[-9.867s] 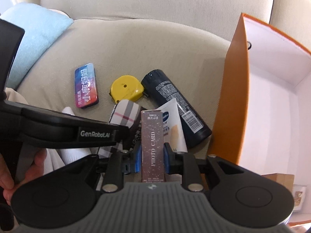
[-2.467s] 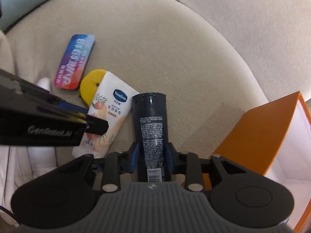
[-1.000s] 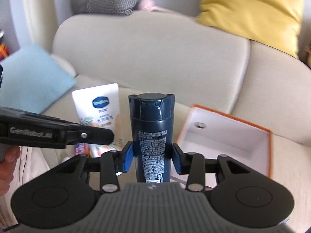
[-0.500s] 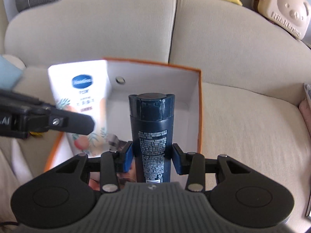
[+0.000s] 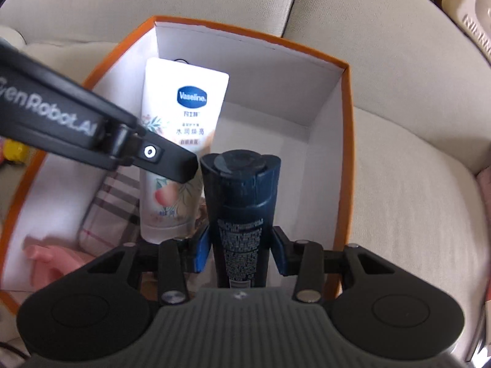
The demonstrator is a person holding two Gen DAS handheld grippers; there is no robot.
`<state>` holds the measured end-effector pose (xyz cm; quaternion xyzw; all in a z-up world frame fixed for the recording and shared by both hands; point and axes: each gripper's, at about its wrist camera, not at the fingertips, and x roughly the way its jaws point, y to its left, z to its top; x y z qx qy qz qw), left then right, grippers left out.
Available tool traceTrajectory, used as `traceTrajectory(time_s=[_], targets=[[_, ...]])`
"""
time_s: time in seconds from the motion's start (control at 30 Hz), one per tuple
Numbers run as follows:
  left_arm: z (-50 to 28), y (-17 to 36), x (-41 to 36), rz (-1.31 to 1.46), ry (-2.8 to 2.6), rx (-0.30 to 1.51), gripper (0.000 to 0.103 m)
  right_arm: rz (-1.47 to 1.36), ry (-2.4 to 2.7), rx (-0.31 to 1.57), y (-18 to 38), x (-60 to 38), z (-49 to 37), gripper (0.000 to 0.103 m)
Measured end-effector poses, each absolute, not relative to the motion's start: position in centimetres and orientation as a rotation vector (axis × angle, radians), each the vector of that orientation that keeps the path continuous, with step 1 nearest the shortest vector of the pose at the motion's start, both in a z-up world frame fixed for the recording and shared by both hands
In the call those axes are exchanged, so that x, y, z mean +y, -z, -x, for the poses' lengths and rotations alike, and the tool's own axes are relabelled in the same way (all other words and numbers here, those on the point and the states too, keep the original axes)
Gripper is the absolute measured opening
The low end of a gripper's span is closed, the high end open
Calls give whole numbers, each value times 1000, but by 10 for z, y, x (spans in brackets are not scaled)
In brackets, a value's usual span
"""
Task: Organize rigid objects
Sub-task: 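Lower the tube and spray can into the box and open both tools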
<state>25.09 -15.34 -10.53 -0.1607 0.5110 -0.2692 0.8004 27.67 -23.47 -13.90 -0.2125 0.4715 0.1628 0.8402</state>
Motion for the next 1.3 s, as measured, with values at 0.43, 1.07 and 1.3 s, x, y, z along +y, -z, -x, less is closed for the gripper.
traceTrajectory(time_s=[0.43,1.07,1.3], targets=[[-268,123,-158,366,576,1138,22,600,-390,964,144,-229,-273,43],[-281,118,-152,328,524,1196,22,669,-684,1004,136,-224,-320,33],[-286,119,-149,349,528,1220,22,750,-749,1007,147,-209,-336,33]])
